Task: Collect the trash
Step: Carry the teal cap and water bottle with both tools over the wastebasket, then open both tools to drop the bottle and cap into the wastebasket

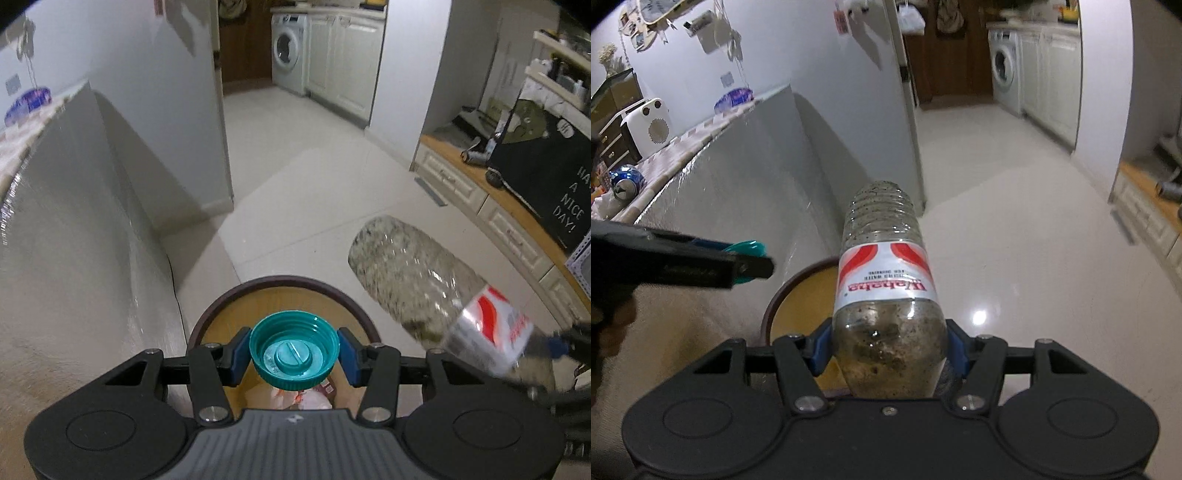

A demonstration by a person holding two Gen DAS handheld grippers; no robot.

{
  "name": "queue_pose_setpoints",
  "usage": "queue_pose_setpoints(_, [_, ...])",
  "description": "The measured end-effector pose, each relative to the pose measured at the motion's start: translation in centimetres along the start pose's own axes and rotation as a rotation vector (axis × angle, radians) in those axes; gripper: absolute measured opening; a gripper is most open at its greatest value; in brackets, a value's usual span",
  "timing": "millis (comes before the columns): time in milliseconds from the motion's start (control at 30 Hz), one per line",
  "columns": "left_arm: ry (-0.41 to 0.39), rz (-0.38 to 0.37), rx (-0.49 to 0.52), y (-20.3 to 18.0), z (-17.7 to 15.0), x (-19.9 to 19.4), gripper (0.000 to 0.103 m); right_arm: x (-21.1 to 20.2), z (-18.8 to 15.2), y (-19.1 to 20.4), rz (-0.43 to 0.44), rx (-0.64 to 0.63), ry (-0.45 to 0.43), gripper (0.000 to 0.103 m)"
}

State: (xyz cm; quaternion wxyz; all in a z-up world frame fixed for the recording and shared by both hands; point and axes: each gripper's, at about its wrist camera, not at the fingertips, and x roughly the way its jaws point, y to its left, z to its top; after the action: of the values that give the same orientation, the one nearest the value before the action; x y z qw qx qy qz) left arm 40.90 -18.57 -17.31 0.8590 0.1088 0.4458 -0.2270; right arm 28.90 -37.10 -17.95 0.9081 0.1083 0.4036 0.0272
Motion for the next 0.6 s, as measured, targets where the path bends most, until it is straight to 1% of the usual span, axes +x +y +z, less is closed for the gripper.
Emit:
queue_pose_setpoints(200, [0.062, 0.035, 0.014, 1.5, 0.6, 4.1, 0.050, 3.6, 0.1, 0.9, -0.002, -0.019, 0.099, 0.062])
queue_pose_setpoints(333, [0.123, 0.041, 0.025, 2.4, 0.4, 6.0, 0.050, 5.9, 0.2, 1.4, 0.005, -0.040, 0.174, 0.062])
queue_pose_setpoints(433, [0.160, 0.042, 0.029, 2.7, 0.4, 6.6, 0.050, 7.8, 0.7, 2.1, 0.015, -0.068, 0.239, 0.062])
queue_pose_setpoints(600, [0.194, 0.040, 0.041, 3.1, 0.0, 7.2, 0.050, 11.2, 1.9, 2.6, 0.022, -0.095, 0.355, 0.062])
